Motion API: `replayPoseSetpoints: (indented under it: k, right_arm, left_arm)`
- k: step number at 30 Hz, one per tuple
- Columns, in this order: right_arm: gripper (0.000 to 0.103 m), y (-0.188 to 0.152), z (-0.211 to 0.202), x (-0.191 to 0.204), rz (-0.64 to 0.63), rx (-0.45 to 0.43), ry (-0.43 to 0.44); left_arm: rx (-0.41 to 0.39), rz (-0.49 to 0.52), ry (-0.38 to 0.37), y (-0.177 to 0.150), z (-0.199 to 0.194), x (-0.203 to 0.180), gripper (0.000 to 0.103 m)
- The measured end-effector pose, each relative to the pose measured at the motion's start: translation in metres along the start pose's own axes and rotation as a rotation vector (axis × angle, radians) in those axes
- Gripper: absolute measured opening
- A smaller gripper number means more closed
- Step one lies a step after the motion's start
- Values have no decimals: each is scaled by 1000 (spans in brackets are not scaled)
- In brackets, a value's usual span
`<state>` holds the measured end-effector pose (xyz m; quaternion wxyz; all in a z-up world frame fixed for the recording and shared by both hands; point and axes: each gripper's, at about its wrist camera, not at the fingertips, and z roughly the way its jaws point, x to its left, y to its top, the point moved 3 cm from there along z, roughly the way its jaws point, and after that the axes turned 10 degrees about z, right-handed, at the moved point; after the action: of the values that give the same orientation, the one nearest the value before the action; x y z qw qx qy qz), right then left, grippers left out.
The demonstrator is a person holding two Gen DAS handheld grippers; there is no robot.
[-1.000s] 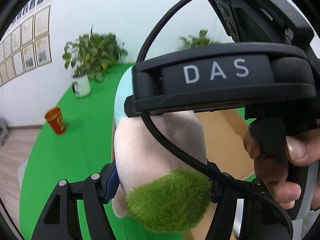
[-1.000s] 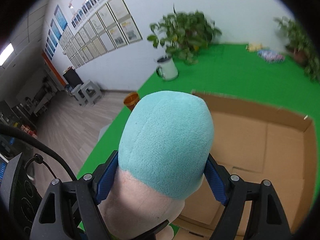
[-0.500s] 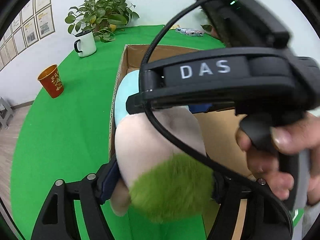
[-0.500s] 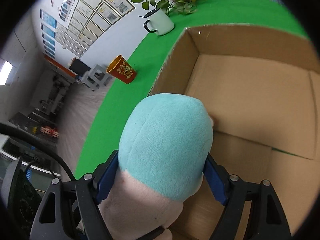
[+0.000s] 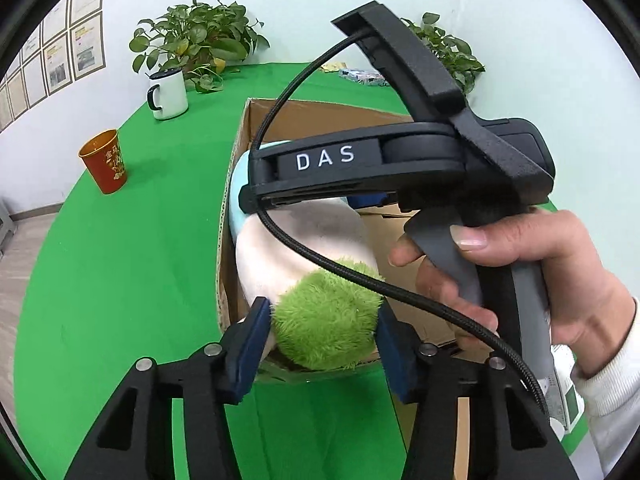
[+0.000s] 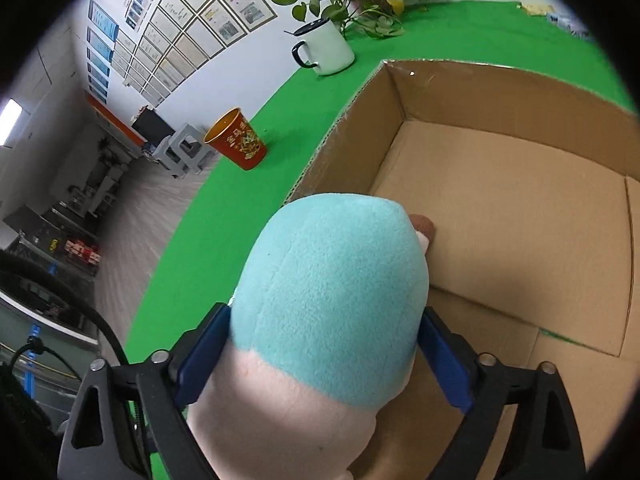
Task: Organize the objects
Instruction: 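Lower the plush toy into the open box and open the left tool, then grasp the long brown cardboard box at its end with the right tool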
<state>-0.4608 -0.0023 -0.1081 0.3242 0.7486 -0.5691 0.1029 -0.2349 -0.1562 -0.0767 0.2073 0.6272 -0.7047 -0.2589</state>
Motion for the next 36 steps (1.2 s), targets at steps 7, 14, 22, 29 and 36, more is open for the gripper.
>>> replayPoseSetpoints:
  k: [7, 14, 22, 29, 36]
  right_arm:
    - [96, -9, -40, -10, 96, -72, 112]
    - [98, -48, -137, -33, 116, -238, 1]
    - [100, -123, -245, -136, 184, -453, -476]
    - [70, -149, -234, -227, 370, -360, -565]
    - [7, -144, -231, -233, 341, -360, -563]
  left_arm:
    - [8, -18, 23, -1, -5, 6, 45]
    - [-60, 28, 62, -2, -36, 4, 45]
    - [-104, -111, 14, 0, -47, 61, 48]
    - [14, -173, -65, 2, 6, 84, 10]
    - [34, -138, -42, 0, 7, 75, 5]
